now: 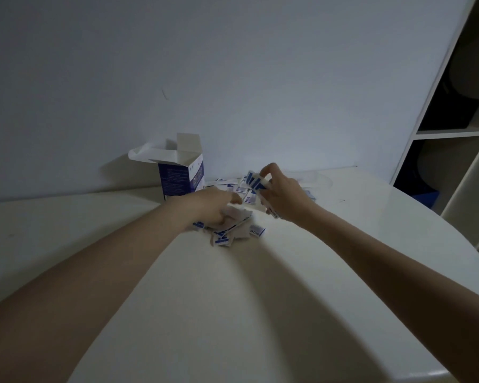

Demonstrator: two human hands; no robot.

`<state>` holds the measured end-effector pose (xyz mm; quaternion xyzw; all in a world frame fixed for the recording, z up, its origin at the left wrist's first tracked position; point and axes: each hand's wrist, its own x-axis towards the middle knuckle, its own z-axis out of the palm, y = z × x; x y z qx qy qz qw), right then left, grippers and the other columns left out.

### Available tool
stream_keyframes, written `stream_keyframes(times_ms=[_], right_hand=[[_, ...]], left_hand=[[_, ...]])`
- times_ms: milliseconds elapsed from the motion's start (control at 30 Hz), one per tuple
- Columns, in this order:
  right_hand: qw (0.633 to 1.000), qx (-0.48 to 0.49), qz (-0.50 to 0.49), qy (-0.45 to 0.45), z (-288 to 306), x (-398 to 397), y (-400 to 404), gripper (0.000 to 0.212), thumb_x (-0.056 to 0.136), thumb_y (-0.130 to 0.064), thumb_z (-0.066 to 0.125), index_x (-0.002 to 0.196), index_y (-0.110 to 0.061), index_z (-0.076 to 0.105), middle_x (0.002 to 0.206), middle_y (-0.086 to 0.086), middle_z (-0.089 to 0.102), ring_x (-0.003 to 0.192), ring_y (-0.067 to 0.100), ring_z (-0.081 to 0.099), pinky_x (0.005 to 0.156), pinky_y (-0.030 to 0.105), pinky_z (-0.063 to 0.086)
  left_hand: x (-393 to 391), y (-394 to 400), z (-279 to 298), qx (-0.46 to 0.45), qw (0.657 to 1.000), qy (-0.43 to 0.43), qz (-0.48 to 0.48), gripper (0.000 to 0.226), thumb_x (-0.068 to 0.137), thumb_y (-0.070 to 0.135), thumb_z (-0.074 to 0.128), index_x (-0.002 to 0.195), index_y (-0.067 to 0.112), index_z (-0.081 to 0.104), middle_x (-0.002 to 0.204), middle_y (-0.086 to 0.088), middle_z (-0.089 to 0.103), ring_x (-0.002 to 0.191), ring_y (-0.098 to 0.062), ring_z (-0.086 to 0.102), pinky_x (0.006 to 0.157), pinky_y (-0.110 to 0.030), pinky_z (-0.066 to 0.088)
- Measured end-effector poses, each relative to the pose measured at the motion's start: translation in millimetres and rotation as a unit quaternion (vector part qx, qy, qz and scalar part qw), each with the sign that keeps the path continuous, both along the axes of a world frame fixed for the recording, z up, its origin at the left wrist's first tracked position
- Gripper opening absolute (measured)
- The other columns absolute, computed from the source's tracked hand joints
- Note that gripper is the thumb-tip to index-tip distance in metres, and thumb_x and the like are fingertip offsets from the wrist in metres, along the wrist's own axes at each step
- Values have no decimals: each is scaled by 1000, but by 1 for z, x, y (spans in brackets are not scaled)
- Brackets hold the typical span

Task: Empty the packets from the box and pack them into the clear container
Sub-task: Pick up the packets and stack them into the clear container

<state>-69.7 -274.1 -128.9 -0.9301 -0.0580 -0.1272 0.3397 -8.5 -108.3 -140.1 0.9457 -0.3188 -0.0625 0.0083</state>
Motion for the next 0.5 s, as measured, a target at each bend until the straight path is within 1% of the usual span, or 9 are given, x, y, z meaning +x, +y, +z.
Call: stream_keyframes(times_ms=[67,133,167,233,333,400,433,467,500], right_hand=[[1000,-11,6,11,-8,1,-7,21,96,-12,40,117,-13,35,90,19,65,54,23,57,45,30,46],[1000,-11,10,25,-13,1,-10,25,96,-11,40,120,-12,34,91,18,65,54,21,57,46,31,47],[999,-13,14,31,-14,1,-10,25,96,-10,40,120,-10,35,91,16,65,55,20,57,45,29,47],[999,-30,20,37,-14,0,-11,19,95,-9,43,114,-6,44,90,12,67,55,16,58,41,19,44],[999,-36,21,35,-11,2,-12,13,91,-8,50,99,-4,59,78,2,65,48,4,55,33,8,35],[999,9,7,32,-9,2,-11,9,90,-9,52,91,-8,61,75,2,62,57,13,57,38,8,38],[997,63,4,36,-7,1,-10,9,91,-10,52,84,-11,58,79,5,63,63,17,59,44,12,43],[991,128,5,42,-6,0,-9,15,92,-10,51,78,-15,55,84,8,63,67,21,61,51,18,47],[981,189,7,49,-4,-1,-9,19,93,-10,51,75,-17,52,88,11,64,68,23,63,52,23,49]], left_hand=[[-2,-8,0,25,1000,3,-1,41,88,14,48,127,28,49,128,-3,54,112,-23,53,90,-31,45],[-3,-12,0,-11,999,-39,-2,32,92,12,50,123,17,57,123,-5,60,109,-22,57,90,-29,44],[-4,-13,1,-37,998,-59,-2,28,92,13,52,118,14,62,118,-6,63,105,-22,59,89,-28,44],[-3,-11,2,-101,991,-86,7,21,90,14,56,106,10,69,106,-8,68,98,-23,62,83,-26,44],[-2,-5,7,-215,973,-61,55,19,87,19,63,94,5,73,90,-10,71,86,-23,65,79,-29,48],[-5,-4,15,-317,943,-30,98,25,87,25,63,91,2,71,76,-7,67,73,-20,63,76,-29,51],[-8,-5,19,-382,916,-1,123,24,87,23,62,92,1,69,71,-5,64,67,-17,61,71,-25,53],[-11,-6,23,-443,883,36,150,21,88,19,61,95,0,67,68,-5,61,61,-14,60,61,-19,54],[-14,-7,26,-487,852,83,173,17,89,14,59,98,0,65,67,-6,59,55,-10,60,49,-12,49]])
